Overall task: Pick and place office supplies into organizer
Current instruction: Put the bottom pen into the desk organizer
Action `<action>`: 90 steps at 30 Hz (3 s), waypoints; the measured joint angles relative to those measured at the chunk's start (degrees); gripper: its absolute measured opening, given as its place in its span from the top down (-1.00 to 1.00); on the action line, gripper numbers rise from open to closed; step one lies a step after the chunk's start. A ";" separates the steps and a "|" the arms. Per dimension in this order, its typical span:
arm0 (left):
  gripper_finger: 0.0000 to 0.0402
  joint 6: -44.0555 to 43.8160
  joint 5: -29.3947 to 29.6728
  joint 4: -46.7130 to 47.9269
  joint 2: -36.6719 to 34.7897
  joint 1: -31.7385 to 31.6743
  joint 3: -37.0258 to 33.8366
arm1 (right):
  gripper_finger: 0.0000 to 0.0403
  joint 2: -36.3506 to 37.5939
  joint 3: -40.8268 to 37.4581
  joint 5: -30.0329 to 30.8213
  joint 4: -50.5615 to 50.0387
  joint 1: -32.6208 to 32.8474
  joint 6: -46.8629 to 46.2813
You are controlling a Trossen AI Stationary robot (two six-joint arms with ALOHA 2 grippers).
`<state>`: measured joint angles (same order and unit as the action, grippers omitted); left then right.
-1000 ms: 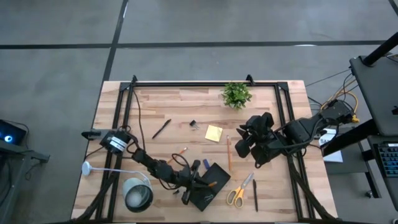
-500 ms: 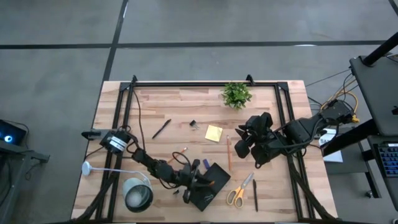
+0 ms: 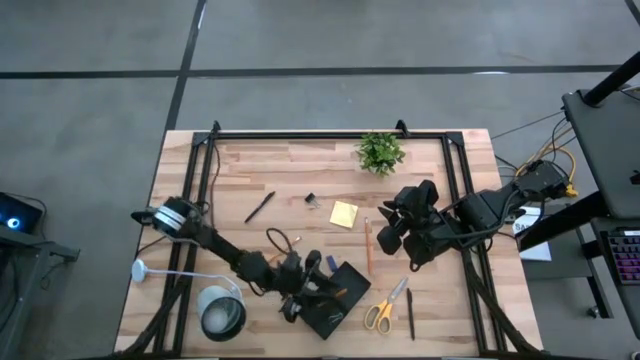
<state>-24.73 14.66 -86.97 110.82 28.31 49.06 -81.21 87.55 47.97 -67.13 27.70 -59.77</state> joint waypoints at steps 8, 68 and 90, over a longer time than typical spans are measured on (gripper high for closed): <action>0.28 -0.42 -0.04 8.34 -8.85 -0.14 -0.22 | 0.64 0.00 -0.15 -1.25 -0.07 0.02 -2.23; 0.28 24.17 19.51 76.03 -51.51 -2.09 0.02 | 0.17 -24.92 -16.96 -46.57 25.60 21.03 -62.63; 0.28 23.89 19.45 75.98 -49.57 -2.09 0.02 | 0.14 -25.13 -19.42 -49.46 21.21 22.47 -67.15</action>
<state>-0.84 34.11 -10.98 61.25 26.22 49.08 -106.34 68.13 -1.49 -45.92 50.17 -126.92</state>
